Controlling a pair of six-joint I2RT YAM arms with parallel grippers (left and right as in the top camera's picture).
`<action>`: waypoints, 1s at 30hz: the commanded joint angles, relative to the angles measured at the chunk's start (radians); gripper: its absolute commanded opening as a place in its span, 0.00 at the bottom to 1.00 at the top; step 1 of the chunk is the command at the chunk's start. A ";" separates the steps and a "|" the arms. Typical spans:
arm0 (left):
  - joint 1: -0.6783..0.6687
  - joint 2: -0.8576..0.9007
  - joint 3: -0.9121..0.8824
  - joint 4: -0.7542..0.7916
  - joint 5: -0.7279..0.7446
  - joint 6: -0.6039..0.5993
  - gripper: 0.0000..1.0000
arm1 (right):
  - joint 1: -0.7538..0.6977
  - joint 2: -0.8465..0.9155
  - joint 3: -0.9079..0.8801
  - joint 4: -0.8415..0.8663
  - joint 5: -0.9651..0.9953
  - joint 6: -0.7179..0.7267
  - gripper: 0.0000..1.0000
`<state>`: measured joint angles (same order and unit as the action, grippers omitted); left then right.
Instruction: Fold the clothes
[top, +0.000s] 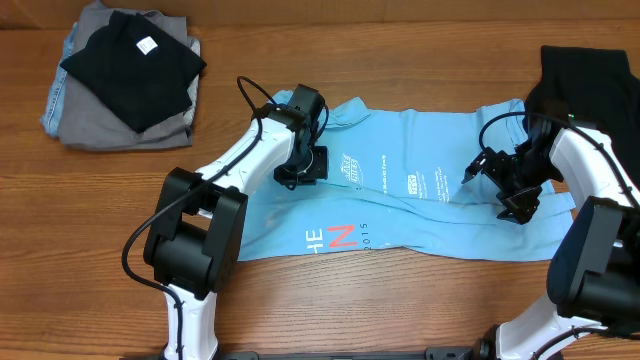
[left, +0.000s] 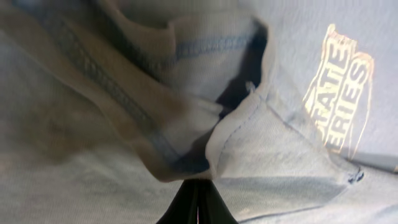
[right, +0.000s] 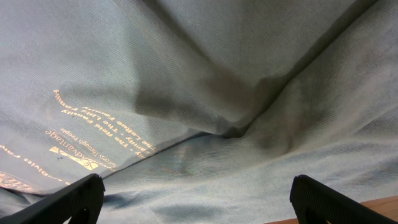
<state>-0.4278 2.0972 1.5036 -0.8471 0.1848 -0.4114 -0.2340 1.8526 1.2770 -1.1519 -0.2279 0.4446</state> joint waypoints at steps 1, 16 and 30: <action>0.003 0.009 -0.010 0.037 -0.043 -0.007 0.04 | 0.005 -0.012 -0.003 0.001 0.009 0.004 1.00; 0.003 0.009 -0.010 0.405 -0.061 0.083 0.06 | 0.005 -0.012 -0.003 -0.006 0.009 0.004 1.00; 0.013 -0.011 0.301 -0.045 -0.023 0.082 0.53 | 0.005 -0.012 -0.003 0.030 0.006 0.004 1.00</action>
<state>-0.4175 2.0968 1.7374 -0.8463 0.1471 -0.3504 -0.2340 1.8526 1.2751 -1.1278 -0.2283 0.4450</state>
